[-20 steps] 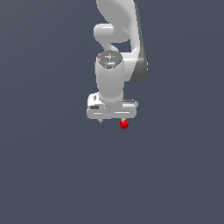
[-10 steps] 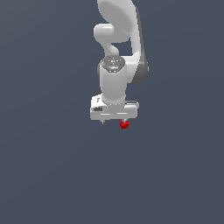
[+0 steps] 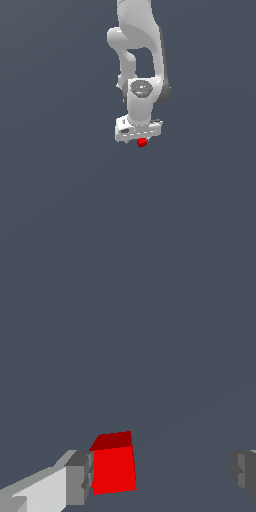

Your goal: Pick up the red cube and move it to a goal position.

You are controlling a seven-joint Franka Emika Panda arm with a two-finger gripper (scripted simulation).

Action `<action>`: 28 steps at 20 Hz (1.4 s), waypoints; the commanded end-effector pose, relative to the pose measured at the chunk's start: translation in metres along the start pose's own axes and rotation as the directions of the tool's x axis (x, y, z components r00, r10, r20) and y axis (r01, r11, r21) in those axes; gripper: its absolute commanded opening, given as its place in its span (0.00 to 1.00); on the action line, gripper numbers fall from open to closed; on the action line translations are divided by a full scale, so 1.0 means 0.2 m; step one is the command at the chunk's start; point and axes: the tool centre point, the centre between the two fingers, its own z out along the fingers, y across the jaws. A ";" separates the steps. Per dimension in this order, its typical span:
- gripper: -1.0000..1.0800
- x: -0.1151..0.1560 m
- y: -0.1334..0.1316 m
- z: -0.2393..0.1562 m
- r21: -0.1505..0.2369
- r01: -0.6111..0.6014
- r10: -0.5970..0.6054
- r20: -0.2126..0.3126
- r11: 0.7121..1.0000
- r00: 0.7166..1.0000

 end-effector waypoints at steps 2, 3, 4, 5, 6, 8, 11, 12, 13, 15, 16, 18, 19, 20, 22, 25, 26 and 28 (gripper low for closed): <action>0.96 -0.07 -0.07 0.13 -0.002 0.048 -0.048 0.006 0.999 0.999; 0.96 -0.08 -0.09 0.17 -0.002 0.060 -0.060 0.007 0.998 0.998; 0.96 -0.10 -0.10 0.20 -0.003 0.070 -0.070 0.009 0.998 0.998; 0.96 -0.11 -0.12 0.22 -0.003 0.079 -0.079 0.010 0.997 0.997; 0.96 -0.12 -0.13 0.25 -0.003 0.087 -0.087 0.011 0.996 0.996; 0.96 -0.14 -0.15 0.29 -0.004 0.101 -0.101 0.013 0.995 0.995; 0.96 -0.16 -0.16 0.33 -0.005 0.114 -0.114 0.014 0.993 0.993; 0.96 -0.16 -0.17 0.33 -0.005 0.116 -0.116 0.015 0.993 0.993; 0.96 -0.17 -0.17 0.34 -0.006 0.118 -0.118 0.015 0.993 0.993; 0.00 -0.17 -0.17 0.34 -0.006 0.118 -0.118 0.015 0.993 0.993; 0.00 -0.17 -0.17 0.34 -0.006 0.118 -0.118 0.015 0.993 0.993; 0.00 -0.17 -0.17 0.34 -0.006 0.118 -0.118 0.015 0.993 0.993; 0.00 -0.17 -0.17 0.34 -0.006 0.118 -0.118 0.015 0.993 0.993; 0.00 -0.17 -0.17 0.34 -0.006 0.118 -0.118 0.015 0.993 0.993; 0.00 -0.17 -0.17 0.34 -0.006 0.118 -0.118 0.015 0.993 0.993; 0.00 -0.17 -0.17 0.34 -0.006 0.118 -0.118 0.015 0.993 0.993; 0.00 -0.17 -0.17 0.34 -0.006 0.118 -0.118 0.015 0.993 0.993; 0.00 -0.16 -0.17 0.32 -0.006 0.118 -0.118 0.015 0.993 0.993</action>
